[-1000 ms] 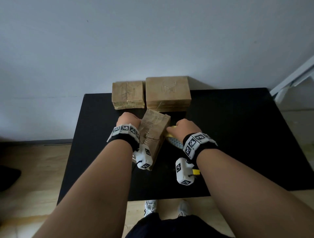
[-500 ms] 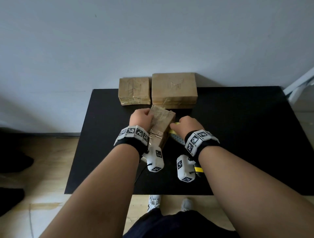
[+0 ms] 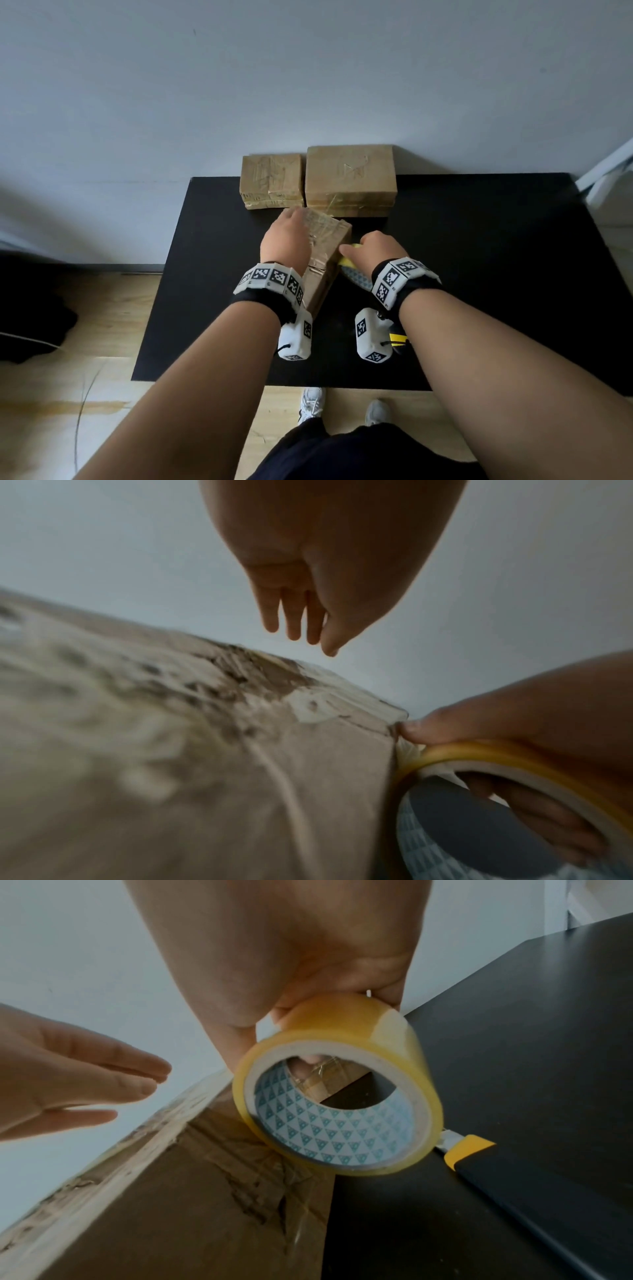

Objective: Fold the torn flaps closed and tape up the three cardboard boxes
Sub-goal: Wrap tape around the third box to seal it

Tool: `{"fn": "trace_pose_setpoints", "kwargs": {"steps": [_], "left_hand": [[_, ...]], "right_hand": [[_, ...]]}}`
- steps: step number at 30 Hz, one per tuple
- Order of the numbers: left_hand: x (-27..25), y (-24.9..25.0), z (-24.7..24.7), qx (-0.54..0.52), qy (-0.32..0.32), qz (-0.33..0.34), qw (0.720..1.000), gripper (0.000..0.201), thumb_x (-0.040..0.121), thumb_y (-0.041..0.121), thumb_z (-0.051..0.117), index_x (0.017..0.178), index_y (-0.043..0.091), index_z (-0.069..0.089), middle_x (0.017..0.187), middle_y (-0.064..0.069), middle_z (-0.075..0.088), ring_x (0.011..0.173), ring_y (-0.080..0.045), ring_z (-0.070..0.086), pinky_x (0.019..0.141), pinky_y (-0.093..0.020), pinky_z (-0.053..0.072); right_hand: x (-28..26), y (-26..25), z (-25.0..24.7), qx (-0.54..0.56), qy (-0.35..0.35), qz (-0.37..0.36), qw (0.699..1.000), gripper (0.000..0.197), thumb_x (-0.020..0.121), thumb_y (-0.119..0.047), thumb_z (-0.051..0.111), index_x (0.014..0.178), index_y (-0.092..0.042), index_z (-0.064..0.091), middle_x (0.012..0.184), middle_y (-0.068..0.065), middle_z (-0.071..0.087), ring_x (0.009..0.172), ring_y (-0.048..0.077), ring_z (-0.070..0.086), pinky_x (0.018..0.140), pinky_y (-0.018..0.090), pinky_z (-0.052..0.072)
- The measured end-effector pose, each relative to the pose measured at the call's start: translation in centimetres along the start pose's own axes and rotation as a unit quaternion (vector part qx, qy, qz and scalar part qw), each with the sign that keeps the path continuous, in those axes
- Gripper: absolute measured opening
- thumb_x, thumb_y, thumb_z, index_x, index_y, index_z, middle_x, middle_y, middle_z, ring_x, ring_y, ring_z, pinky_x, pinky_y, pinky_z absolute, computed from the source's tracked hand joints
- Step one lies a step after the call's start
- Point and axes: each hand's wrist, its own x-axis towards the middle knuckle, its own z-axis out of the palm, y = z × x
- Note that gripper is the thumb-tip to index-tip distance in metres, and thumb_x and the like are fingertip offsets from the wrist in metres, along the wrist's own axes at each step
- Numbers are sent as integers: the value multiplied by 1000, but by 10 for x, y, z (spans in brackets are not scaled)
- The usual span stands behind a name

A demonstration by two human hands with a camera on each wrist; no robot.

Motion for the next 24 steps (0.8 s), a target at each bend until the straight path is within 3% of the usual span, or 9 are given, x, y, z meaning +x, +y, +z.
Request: {"fn": "trace_pose_setpoints", "kwargs": {"steps": [2,4,7,10,14,19,22,24], "left_hand": [[-7,-4,2,45,-19,74,996,47,96,1,41,139,17,51,152,3,39,142,-18,31,113,-34,30],[-14,-9,6,114,-92,117,982,44,100,8,38,144,15,43,157,1,30,147,-18,17,117,-34,21],[-23,-19,9,194,-174,121,958,52,106,26,27,155,15,13,163,0,2,150,-19,-7,121,-37,6],[-27,-17,7,227,-204,116,945,54,107,33,21,156,17,4,163,2,-7,148,-18,-15,121,-41,0],[-32,-9,6,215,-169,98,957,55,106,38,13,156,19,5,163,6,-4,148,-11,-12,121,-37,-6],[-38,-10,9,176,-171,73,967,62,102,50,17,156,22,2,163,8,-6,148,-8,-13,121,-37,-5],[-40,-10,10,184,-152,67,969,84,92,68,32,156,24,2,162,10,-6,148,-13,-14,121,-41,-5],[-41,-11,12,170,-145,55,973,93,86,65,49,156,26,3,162,8,-7,149,-19,-13,121,-42,-3]], "right_hand": [[1,0,-1,-1,-6,0,1000,40,91,-53,56,91,-13,61,76,1,58,64,18,56,56,29,40],[3,-1,-2,2,-5,-9,1000,43,90,-54,55,90,-12,63,77,2,60,65,19,58,54,28,39],[3,-2,-1,-3,-1,-21,1000,46,90,-56,54,87,-11,65,75,4,61,64,20,58,51,27,35],[2,-3,2,-8,-3,-21,1000,47,90,-55,52,88,-10,65,76,4,60,64,20,57,52,28,35],[2,0,0,-15,-6,-19,1000,46,92,-54,52,90,-10,63,77,4,59,63,20,56,52,28,35],[2,0,1,-21,-6,-21,1000,50,90,-57,52,88,-9,64,76,4,59,66,22,56,53,29,34],[1,2,2,-13,-7,-23,1000,52,90,-60,52,88,-10,64,77,4,59,66,23,56,54,29,35],[0,5,0,-4,-12,-32,999,51,90,-60,52,86,-10,63,78,5,59,71,25,59,56,30,36]]}}
